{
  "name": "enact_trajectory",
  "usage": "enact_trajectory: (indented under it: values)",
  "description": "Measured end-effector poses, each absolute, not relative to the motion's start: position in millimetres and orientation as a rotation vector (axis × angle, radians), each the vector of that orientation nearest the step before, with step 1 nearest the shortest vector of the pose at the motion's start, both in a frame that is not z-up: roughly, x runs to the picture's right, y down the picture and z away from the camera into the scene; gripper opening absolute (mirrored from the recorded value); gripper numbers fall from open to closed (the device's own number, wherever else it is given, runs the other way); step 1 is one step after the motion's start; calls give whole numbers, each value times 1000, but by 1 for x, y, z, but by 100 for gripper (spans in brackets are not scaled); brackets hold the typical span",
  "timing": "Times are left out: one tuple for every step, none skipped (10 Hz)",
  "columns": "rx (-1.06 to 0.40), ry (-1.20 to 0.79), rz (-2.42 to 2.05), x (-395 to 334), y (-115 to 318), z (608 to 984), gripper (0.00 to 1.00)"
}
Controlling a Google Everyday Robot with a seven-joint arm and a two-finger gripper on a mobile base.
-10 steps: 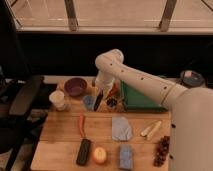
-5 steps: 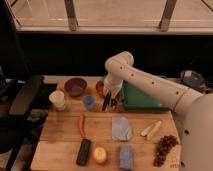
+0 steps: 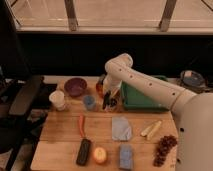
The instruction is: Place brush in red bowl
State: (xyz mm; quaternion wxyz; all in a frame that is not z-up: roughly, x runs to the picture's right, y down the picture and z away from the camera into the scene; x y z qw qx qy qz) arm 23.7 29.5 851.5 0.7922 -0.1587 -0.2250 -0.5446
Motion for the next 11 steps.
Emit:
enact_trajectory:
  values:
    - [-347,-487,-1180,20,30,856,3]
    - [-360,-487,-1181,22,31,861,11]
    - [-370,-489,-1177,23,32,864,20]
    - [-381,-491,-1171,25,33,866,33]
    - [-389,-493,-1168,26,34,867,41]
    - [-394,-496,-1165,27,35,867,49]
    - [-397,-497,-1163,28,36,867,58]
    - [-399,-499,-1161,27,37,867,62]
    - [-399,-498,-1160,27,36,866,62]
    - [-398,-496,-1158,27,36,864,62]
    - [-392,-488,-1152,28,35,861,62]
